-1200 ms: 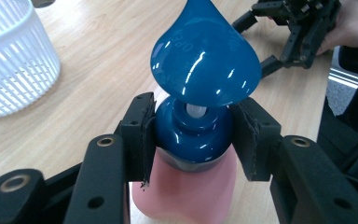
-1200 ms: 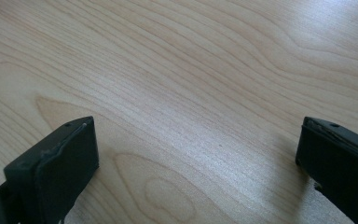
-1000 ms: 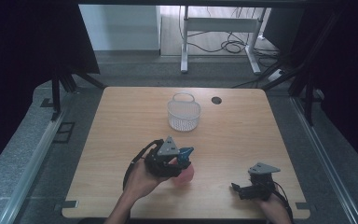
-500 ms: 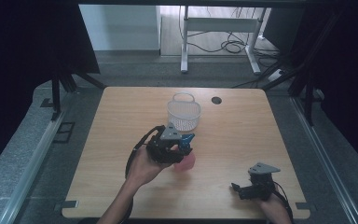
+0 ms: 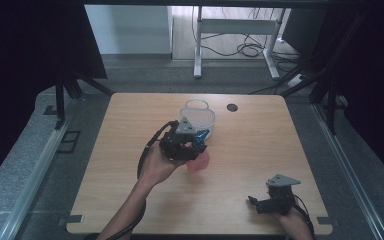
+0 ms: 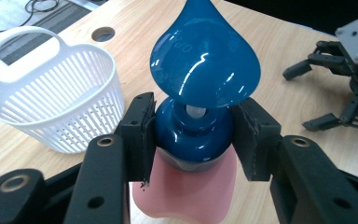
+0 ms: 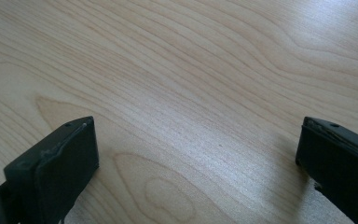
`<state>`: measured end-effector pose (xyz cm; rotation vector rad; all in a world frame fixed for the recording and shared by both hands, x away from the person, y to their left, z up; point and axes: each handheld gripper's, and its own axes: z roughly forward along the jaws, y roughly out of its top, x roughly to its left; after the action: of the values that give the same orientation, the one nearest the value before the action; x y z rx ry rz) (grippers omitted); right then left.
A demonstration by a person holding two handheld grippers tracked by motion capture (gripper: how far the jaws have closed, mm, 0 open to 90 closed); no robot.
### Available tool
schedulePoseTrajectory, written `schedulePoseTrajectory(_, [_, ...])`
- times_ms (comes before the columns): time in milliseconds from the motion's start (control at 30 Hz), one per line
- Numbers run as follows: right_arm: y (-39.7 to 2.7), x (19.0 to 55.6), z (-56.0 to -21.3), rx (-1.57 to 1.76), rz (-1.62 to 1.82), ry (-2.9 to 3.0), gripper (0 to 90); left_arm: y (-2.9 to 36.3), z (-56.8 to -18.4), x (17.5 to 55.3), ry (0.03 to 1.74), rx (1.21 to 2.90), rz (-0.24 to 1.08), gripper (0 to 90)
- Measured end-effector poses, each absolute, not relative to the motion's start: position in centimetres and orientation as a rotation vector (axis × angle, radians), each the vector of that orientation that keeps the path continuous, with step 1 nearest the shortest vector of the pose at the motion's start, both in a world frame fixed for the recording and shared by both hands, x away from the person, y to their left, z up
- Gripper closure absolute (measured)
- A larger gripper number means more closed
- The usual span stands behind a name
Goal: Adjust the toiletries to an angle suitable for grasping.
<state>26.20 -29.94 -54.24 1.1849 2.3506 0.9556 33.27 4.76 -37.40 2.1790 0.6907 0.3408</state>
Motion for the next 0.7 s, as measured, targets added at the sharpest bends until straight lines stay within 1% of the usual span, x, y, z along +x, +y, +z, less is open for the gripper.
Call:
schedulePoseTrajectory(333, [-29.9,26.2,-54.2,1.184,0.957,2.35,0.0,4.7,-36.2,35.4,0.731,2.156,0.349,52.9])
schedulePoseTrajectory(700, [-29.9,26.2,-54.2,1.187,0.958,2.352,0.0,3.7,-34.7,37.9,0.759,2.165,0.401,52.9])
